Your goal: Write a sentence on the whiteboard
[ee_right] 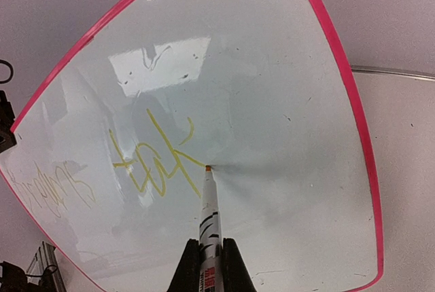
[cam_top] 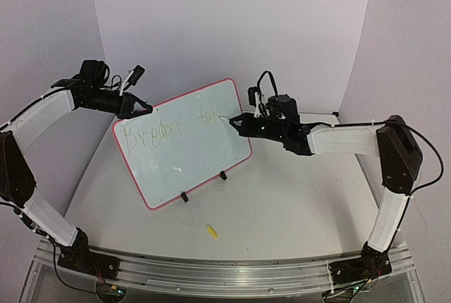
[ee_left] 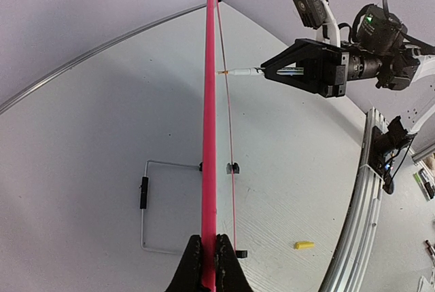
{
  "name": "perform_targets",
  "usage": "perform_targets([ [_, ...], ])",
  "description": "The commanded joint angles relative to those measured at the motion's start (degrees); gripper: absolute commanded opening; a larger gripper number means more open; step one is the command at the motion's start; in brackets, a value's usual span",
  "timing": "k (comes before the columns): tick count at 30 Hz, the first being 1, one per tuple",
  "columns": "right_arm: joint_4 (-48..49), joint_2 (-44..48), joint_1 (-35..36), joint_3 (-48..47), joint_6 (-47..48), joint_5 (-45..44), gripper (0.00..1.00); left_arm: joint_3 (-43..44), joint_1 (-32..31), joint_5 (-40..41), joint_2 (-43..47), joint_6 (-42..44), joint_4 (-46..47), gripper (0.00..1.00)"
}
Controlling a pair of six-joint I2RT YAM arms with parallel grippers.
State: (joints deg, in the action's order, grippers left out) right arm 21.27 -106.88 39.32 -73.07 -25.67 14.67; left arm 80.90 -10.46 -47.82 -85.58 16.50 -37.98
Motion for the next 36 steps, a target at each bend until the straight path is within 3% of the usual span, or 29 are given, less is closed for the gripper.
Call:
perform_targets([
  [1,1.42,4.1,0.15,2.09,0.7,-1.11,0.0,-1.63,-1.58,-2.08,-0.78,2.57,-2.63,0.0],
  [7,2.88,6.5,0.13,3.55,0.81,-1.71,0.0,-1.54,-1.53,-2.06,-0.9,2.56,-2.65,0.0],
  [36,3.6,0.91,-0.22,-0.57,-0.95,-4.2,0.0,-1.54,-1.66,-2.1,-0.93,2.58,-2.72,0.0],
])
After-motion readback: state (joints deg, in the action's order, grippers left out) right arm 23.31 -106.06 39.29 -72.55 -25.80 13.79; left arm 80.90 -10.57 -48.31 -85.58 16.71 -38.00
